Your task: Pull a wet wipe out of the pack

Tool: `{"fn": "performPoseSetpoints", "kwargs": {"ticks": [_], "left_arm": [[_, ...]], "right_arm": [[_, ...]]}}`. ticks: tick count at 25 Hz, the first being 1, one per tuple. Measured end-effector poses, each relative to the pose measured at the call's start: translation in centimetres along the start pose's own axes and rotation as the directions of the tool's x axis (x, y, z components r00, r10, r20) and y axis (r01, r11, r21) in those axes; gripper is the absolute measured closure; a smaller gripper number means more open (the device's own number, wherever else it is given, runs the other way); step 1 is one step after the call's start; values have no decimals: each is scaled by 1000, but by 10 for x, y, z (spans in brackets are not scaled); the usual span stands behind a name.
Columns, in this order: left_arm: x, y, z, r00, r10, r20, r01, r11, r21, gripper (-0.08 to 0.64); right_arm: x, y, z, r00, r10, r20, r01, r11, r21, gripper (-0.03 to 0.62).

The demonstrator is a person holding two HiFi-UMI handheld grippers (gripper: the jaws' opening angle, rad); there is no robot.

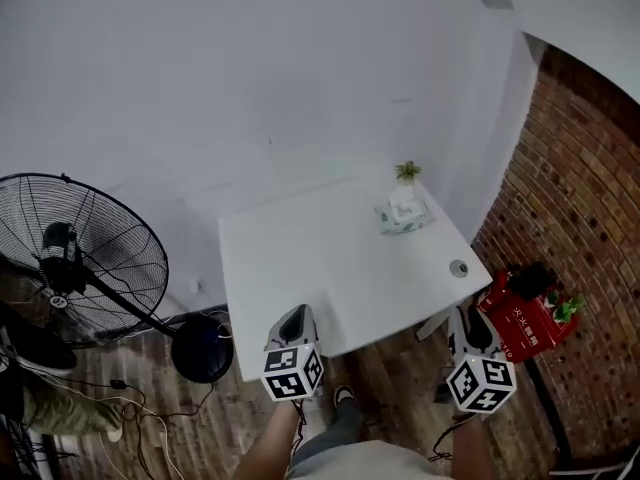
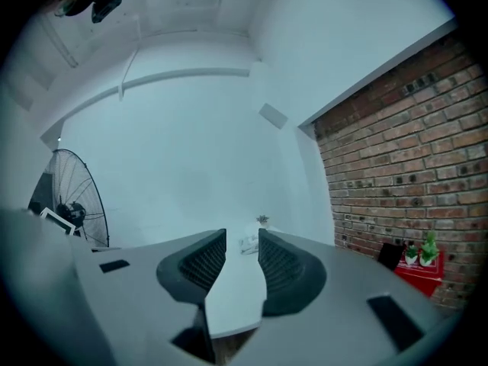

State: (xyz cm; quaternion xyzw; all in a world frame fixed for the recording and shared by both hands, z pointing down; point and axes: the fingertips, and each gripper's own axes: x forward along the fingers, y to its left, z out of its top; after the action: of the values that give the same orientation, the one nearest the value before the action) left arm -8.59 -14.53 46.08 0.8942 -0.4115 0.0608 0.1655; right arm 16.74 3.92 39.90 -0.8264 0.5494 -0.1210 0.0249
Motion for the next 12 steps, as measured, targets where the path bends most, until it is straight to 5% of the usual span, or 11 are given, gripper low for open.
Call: {"fn": "performPoseSetpoints", "kwargs": {"ticks": [12], "left_arm": [[123,4,23,998,-33,-44,33,999,15,559]], "right_arm": [[111,-26,18,1000,-22,-14,23,1000,17,460]]}}
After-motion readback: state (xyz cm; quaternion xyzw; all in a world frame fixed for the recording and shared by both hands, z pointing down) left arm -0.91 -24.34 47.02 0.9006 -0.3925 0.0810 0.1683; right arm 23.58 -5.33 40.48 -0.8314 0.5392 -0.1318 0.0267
